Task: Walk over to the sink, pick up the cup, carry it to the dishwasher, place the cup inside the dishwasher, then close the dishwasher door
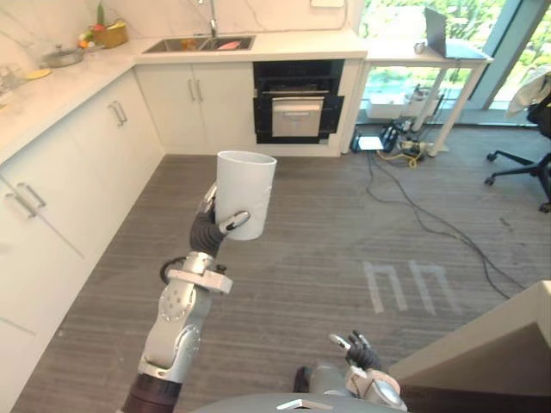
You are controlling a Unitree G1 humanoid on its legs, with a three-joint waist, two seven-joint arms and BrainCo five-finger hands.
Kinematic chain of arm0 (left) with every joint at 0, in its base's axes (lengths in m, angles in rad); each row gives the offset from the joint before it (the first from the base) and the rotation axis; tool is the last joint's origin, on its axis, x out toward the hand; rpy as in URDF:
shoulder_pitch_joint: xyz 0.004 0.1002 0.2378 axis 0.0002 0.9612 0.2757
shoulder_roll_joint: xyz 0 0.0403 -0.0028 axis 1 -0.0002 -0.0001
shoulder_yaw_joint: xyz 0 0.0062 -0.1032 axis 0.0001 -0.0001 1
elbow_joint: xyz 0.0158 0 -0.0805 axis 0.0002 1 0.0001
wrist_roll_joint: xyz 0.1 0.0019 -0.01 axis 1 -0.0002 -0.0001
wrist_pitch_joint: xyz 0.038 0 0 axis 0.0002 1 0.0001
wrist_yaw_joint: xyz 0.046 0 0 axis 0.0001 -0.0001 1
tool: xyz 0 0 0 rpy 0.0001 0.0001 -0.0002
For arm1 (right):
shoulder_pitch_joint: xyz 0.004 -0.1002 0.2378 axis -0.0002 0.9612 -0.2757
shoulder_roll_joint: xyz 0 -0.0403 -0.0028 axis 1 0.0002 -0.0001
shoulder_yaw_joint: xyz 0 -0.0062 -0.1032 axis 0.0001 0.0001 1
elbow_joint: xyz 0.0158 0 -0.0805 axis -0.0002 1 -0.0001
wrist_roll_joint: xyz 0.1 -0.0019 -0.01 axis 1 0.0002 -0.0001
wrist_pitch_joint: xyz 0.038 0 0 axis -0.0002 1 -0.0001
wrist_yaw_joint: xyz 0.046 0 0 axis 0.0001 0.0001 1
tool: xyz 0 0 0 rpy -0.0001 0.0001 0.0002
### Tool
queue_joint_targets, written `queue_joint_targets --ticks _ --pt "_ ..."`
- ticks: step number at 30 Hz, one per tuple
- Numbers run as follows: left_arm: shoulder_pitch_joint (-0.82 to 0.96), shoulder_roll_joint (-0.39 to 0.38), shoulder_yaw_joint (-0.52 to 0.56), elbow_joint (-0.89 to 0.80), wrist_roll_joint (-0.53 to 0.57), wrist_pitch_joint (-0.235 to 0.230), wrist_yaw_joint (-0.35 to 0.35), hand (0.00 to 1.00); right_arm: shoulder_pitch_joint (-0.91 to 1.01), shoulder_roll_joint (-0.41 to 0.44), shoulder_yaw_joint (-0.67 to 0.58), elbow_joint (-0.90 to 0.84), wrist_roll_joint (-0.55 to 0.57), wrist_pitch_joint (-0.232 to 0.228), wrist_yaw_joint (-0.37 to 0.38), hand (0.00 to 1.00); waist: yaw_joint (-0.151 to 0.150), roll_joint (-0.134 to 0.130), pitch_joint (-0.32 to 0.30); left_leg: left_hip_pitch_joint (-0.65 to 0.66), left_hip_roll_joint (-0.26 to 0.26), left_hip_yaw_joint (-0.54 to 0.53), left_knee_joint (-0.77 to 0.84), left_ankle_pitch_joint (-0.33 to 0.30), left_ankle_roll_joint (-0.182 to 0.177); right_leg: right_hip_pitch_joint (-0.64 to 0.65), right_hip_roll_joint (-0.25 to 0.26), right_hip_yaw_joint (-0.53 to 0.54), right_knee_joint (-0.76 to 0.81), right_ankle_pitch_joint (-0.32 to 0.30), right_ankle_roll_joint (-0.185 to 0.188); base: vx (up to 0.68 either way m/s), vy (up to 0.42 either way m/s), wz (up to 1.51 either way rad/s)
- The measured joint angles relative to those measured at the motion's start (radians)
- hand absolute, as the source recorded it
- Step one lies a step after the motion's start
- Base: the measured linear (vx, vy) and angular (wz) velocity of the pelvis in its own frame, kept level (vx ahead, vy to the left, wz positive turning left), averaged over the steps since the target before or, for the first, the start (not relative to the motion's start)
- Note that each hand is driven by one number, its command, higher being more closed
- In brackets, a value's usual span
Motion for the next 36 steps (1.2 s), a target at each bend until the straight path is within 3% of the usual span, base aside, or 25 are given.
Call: queue_joint_targets --ticks 1,3,4,6,7,9,12,13,14,15,16,17,18,20,21,22,24,26,28,29,31,32,34,35,36 --pt "0.006 -0.008 0.017 0.001 0.003 -0.001 0.006 1.00 0.012 -0.004 -0.008 0.032 -0.020 0.006 0.006 0.00 0.002 0.004 0.000 -0.095 0.048 -0.012 0.159 0.187 -0.031 0.054 0.027 0.001 -0.062 0.000 0.000 0.27 -0.116 -0.01" --pt "0.021 -0.020 0.054 0.011 0.015 -0.002 0.014 1.00 0.026 -0.024 -0.020 0.077 -0.037 0.005 0.032 0.00 0.012 0.003 0.003 -0.202 0.112 -0.004 0.360 0.373 0.012 0.136 0.047 -0.009 -0.141 0.006 -0.017 0.37 -0.011 -0.11" --pt "0.022 -0.024 0.063 0.024 0.019 -0.002 0.023 1.00 0.035 -0.051 -0.021 0.107 -0.037 0.002 0.035 0.00 0.011 0.010 0.009 -0.285 0.136 0.015 0.502 0.303 0.052 0.180 0.050 -0.013 -0.157 -0.001 -0.032 0.43 -0.007 0.03" --pt "0.032 -0.023 0.075 0.044 0.020 0.001 0.019 1.00 0.034 -0.068 -0.020 0.171 -0.014 0.003 0.035 0.00 0.018 0.011 0.016 -0.349 0.131 0.083 0.486 0.157 0.086 0.256 0.046 -0.016 -0.215 -0.006 -0.030 0.33 -0.020 0.01" --pt "0.050 -0.023 0.093 0.042 0.020 0.001 0.017 1.00 0.024 -0.065 -0.021 0.198 0.017 0.002 0.037 0.00 0.033 0.009 0.017 -0.356 0.100 0.139 0.348 0.080 0.087 0.285 0.034 -0.008 -0.239 -0.009 -0.027 0.30 -0.002 -0.22" --pt "0.096 -0.025 0.124 0.033 0.022 -0.001 0.003 1.00 -0.014 -0.065 -0.019 0.222 0.043 -0.006 0.041 0.00 0.040 0.008 0.018 -0.345 0.020 0.175 0.029 0.033 0.064 0.302 0.016 0.032 -0.246 -0.026 -0.011 0.27 0.048 -0.47" --pt "0.180 -0.026 0.133 -0.002 0.057 -0.017 -0.013 1.00 -0.041 -0.066 0.000 0.228 0.041 -0.041 0.042 0.00 0.060 0.028 0.011 -0.273 -0.103 0.098 -0.566 0.123 -0.016 0.307 0.016 0.109 -0.264 -0.049 0.033 0.38 0.162 -0.78" --pt "0.183 -0.027 0.134 0.002 0.060 -0.024 -0.016 1.00 -0.041 -0.066 -0.004 0.231 0.040 -0.045 0.041 0.00 0.067 0.036 0.010 -0.273 -0.103 0.090 -0.587 0.132 -0.010 0.311 0.022 0.118 -0.260 -0.053 0.052 0.41 0.223 -0.69" --pt "0.186 -0.021 0.144 0.009 0.060 -0.027 -0.016 1.00 -0.042 -0.064 -0.011 0.254 0.027 -0.055 0.039 0.00 0.073 0.040 0.008 -0.263 -0.103 0.078 -0.564 0.212 0.019 0.332 0.030 0.146 -0.247 -0.084 0.074 0.50 0.260 -0.55" --pt "0.189 -0.014 0.174 0.015 0.057 -0.034 -0.020 1.00 -0.046 -0.052 -0.016 0.284 0.005 -0.055 0.037 0.00 0.071 0.012 0.004 -0.269 -0.113 0.101 -0.486 0.231 0.056 0.359 0.009 0.158 -0.234 -0.117 0.100 0.44 0.207 -0.40" --pt "0.189 -0.011 0.190 0.022 0.056 -0.041 -0.021 1.00 -0.046 -0.045 -0.016 0.301 0.004 -0.056 0.037 0.00 0.064 -0.012 -0.002 -0.277 -0.128 0.113 -0.442 0.190 0.067 0.367 -0.016 0.163 -0.230 -0.133 0.111 0.55 0.219 -0.06" --pt "0.179 -0.010 0.210 0.036 0.056 -0.052 -0.027 1.00 -0.034 -0.035 -0.023 0.327 0.005 -0.056 0.036 0.00 0.055 -0.066 -0.033 -0.309 -0.166 0.115 -0.358 0.095 0.083 0.375 -0.070 0.145 -0.204 -0.153 0.136 0.48 0.193 0.16" --pt "0.172 -0.010 0.210 0.048 0.057 -0.055 -0.028 1.00 -0.028 -0.037 -0.028 0.347 0.005 -0.056 0.036 0.00 0.051 -0.072 -0.038 -0.316 -0.180 0.112 -0.338 0.067 0.088 0.372 -0.086 0.136 -0.176 -0.154 0.138 0.48 0.206 0.27" --pt "0.143 -0.007 0.196 0.091 0.066 -0.055 -0.042 1.00 -0.016 -0.039 -0.061 0.388 0.008 -0.055 0.035 0.00 0.040 -0.069 -0.037 -0.285 -0.215 0.102 -0.313 0.009 0.112 0.298 -0.143 0.115 0.067 -0.138 0.162 0.39 0.235 0.35" --pt "0.119 0.003 0.181 0.110 0.080 -0.055 -0.042 1.00 0.005 -0.032 -0.085 0.389 0.018 -0.058 0.036 0.00 0.031 -0.070 -0.025 -0.242 -0.245 0.090 -0.308 -0.025 0.129 0.196 -0.200 0.128 0.328 -0.049 0.167 0.50 0.307 0.46" --pt "0.096 0.021 0.170 0.128 0.086 -0.050 -0.042 1.00 0.009 -0.024 -0.109 0.378 0.024 -0.073 0.037 0.00 0.016 -0.058 -0.002 -0.185 -0.266 0.070 -0.307 -0.053 0.154 0.105 -0.238 0.159 0.559 0.105 0.128 0.41 0.222 0.43" --pt "0.066 0.041 0.167 0.137 0.099 -0.044 -0.029 1.00 0.009 -0.013 -0.098 0.374 0.021 -0.078 0.037 0.00 -0.011 -0.056 0.009 -0.102 -0.275 0.043 -0.312 -0.103 0.163 -0.048 -0.197 0.206 0.801 0.009 0.063 0.39 0.131 0.38" --pt "0.050 0.039 0.164 0.137 0.100 -0.044 -0.007 1.00 0.013 -0.010 -0.093 0.371 0.021 -0.078 0.036 0.00 -0.028 -0.057 0.010 -0.060 -0.275 0.022 -0.321 -0.133 0.163 -0.128 -0.117 0.219 0.752 -0.035 0.064 0.30 0.029 0.44" --pt "0.043 0.038 0.121 0.130 0.111 -0.037 0.004 1.00 0.064 0.013 -0.095 0.303 0.023 -0.077 0.030 0.00 -0.044 -0.057 0.015 0.014 -0.278 -0.024 -0.343 -0.174 0.155 -0.181 -0.028 0.180 0.500 -0.068 0.086 0.42 -0.043 0.67" --pt "0.045 0.038 0.106 0.123 0.119 -0.033 0.003 1.00 0.082 0.018 -0.094 0.282 0.022 -0.081 0.029 0.00 -0.046 -0.057 0.016 0.036 -0.279 -0.033 -0.350 -0.186 0.151 -0.180 -0.022 0.143 0.415 -0.067 0.087 0.49 -0.069 0.51" --pt "0.044 0.039 0.057 0.074 0.139 -0.031 0.001 1.00 0.106 0.022 -0.077 0.239 0.015 -0.106 0.028 0.00 -0.043 -0.054 0.015 0.093 -0.273 -0.043 -0.356 -0.244 0.123 -0.163 0.004 0.052 -0.004 0.037 0.088 0.59 -0.101 0.27" --pt "0.045 0.039 0.047 0.059 0.138 -0.030 -0.001 1.00 0.107 0.021 -0.073 0.230 0.004 -0.114 0.028 0.00 -0.041 -0.053 0.016 0.106 -0.273 -0.044 -0.354 -0.263 0.117 -0.159 0.007 0.054 -0.096 0.074 0.088 0.57 -0.113 0.13" --pt "0.046 0.019 0.020 0.036 0.137 -0.027 -0.015 1.00 0.113 -0.008 -0.067 0.211 -0.014 -0.140 0.032 0.00 -0.041 -0.007 0.030 0.174 -0.224 -0.050 -0.332 -0.333 0.093 -0.106 0.032 0.006 -0.183 0.270 0.043 0.60 -0.105 0.16" --pt "0.046 0.017 0.013 0.033 0.138 -0.022 -0.015 1.00 0.106 -0.020 -0.062 0.205 -0.022 -0.139 0.029 0.00 -0.040 0.007 0.033 0.179 -0.216 -0.046 -0.320 -0.333 0.091 -0.111 0.033 -0.008 -0.148 0.266 0.030 0.65 -0.121 0.12" --pt "0.047 0.017 0.015 0.016 0.140 -0.015 -0.014 1.00 0.091 -0.026 -0.057 0.178 -0.029 -0.128 0.024 0.00 -0.034 0.012 0.050 0.194 -0.205 -0.036 -0.296 -0.308 0.089 -0.127 0.030 -0.019 -0.053 0.190 -0.044 0.50 -0.121 0.05"
